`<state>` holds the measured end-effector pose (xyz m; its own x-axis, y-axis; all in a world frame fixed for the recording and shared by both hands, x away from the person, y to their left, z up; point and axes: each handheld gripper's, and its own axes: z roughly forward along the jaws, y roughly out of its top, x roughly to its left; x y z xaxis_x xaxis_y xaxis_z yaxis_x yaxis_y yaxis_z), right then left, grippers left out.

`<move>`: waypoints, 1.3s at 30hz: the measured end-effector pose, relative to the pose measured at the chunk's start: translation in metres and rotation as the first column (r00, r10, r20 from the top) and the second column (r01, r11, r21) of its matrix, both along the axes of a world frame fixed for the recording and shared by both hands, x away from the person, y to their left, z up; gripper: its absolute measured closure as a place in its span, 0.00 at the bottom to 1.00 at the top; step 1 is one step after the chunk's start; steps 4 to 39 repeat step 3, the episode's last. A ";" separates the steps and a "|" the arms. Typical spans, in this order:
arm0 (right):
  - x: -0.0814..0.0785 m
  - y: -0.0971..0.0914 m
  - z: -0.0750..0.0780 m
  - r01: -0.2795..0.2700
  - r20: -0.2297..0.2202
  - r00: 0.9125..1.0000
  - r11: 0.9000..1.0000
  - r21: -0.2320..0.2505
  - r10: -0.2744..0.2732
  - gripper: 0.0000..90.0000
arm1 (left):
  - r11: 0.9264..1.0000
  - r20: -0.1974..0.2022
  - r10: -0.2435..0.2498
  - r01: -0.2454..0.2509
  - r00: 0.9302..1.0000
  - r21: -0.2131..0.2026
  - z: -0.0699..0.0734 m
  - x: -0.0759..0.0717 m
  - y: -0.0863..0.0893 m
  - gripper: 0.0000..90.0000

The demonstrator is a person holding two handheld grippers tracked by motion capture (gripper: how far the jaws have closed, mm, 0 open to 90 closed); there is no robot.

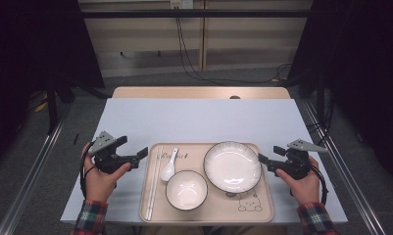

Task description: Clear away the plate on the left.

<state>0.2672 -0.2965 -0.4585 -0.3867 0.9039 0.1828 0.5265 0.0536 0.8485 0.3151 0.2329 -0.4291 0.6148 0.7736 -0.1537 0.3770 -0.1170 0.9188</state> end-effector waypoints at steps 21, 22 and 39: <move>0.000 -0.003 0.000 0.005 -0.001 1.000 1.000 0.000 -0.005 0.24 | 1.000 -0.001 0.002 -0.002 1.000 -0.004 0.000 0.000 0.001 0.05; 0.000 -0.003 0.000 0.005 -0.001 1.000 1.000 0.000 -0.005 0.24 | 1.000 -0.001 0.002 -0.002 1.000 -0.004 0.000 0.000 0.001 0.05; 0.000 -0.003 0.000 0.005 -0.001 1.000 1.000 0.000 -0.005 0.24 | 1.000 -0.001 0.002 -0.002 1.000 -0.004 0.000 0.000 0.001 0.05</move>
